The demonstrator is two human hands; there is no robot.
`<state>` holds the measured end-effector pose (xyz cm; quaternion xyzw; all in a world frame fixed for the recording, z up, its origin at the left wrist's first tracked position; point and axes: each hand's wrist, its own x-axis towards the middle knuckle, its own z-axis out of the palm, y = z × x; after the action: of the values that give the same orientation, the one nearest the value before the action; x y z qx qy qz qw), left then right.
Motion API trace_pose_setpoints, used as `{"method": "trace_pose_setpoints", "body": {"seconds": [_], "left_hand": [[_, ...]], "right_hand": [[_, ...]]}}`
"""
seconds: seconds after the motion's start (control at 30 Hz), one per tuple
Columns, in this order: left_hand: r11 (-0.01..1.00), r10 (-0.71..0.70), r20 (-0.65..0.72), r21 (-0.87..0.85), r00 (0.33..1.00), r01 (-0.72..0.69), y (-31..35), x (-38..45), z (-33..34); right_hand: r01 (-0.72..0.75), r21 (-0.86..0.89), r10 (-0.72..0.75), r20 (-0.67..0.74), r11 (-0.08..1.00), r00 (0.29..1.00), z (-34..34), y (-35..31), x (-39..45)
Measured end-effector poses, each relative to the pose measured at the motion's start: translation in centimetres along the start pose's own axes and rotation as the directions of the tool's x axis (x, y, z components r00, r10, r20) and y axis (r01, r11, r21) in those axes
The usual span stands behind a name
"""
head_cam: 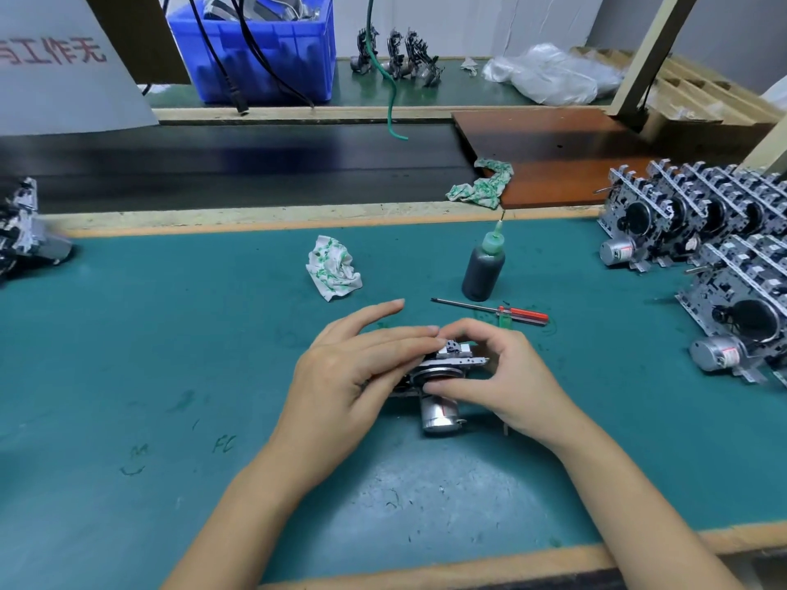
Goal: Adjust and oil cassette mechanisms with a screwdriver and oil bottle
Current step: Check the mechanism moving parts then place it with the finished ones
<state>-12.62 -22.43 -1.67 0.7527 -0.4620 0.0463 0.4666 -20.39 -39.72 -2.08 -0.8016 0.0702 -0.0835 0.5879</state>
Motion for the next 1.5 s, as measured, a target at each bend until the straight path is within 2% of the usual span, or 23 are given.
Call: {"method": "trace_pose_setpoints", "body": {"seconds": [0.37, 0.53, 0.6, 0.67, 0.77, 0.97, 1.1, 1.3, 1.5], "left_hand": [[0.999, -0.036, -0.014, -0.040, 0.999, 0.035, 0.2, -0.4, 0.0], [0.998, -0.048, -0.035, -0.030, 0.998, 0.047, 0.3, -0.3, 0.3], [0.997, -0.055, -0.042, -0.049, 0.998, 0.053, 0.2, -0.5, 0.3], [0.996, -0.065, -0.038, -0.062, 0.997, 0.063, 0.2, -0.6, 0.2], [0.996, -0.067, -0.038, -0.060, 0.997, 0.064, 0.2, -0.6, 0.2], [0.997, -0.044, -0.045, -0.067, 0.998, 0.041, 0.0, -0.7, 0.2], [0.998, -0.036, -0.044, -0.057, 0.998, 0.034, 0.1, -0.9, 0.1], [0.997, -0.063, -0.023, -0.048, 0.998, 0.062, 0.3, -0.3, 0.1], [0.992, -0.121, 0.066, -0.023, 0.990, 0.123, 1.1, 0.4, -0.8]], "right_hand": [[0.043, -0.004, -0.043, 0.017, 0.999, 0.999, -0.2, -0.1, 0.1], [0.083, -0.062, -0.088, -0.078, 0.995, 0.993, 0.4, 0.2, -0.4], [0.119, -0.143, -0.135, -0.109, 0.982, 0.985, 0.7, 0.2, -1.0], [0.213, -0.365, -0.292, -0.176, 0.906, 0.940, 0.8, 0.4, -1.8], [0.301, -0.648, -0.535, -0.196, 0.700, 0.822, 0.8, 0.8, -2.5], [0.336, -0.786, -0.655, -0.113, 0.518, 0.747, -0.2, 1.3, -2.8], [0.341, -0.765, -0.656, -0.137, 0.547, 0.742, -0.2, 1.2, -3.3], [0.342, -0.816, -0.626, -0.030, 0.465, 0.779, -0.9, 0.0, -2.8], [0.343, -0.765, -0.545, -0.013, 0.545, 0.838, -1.3, -1.5, -2.4]]}}
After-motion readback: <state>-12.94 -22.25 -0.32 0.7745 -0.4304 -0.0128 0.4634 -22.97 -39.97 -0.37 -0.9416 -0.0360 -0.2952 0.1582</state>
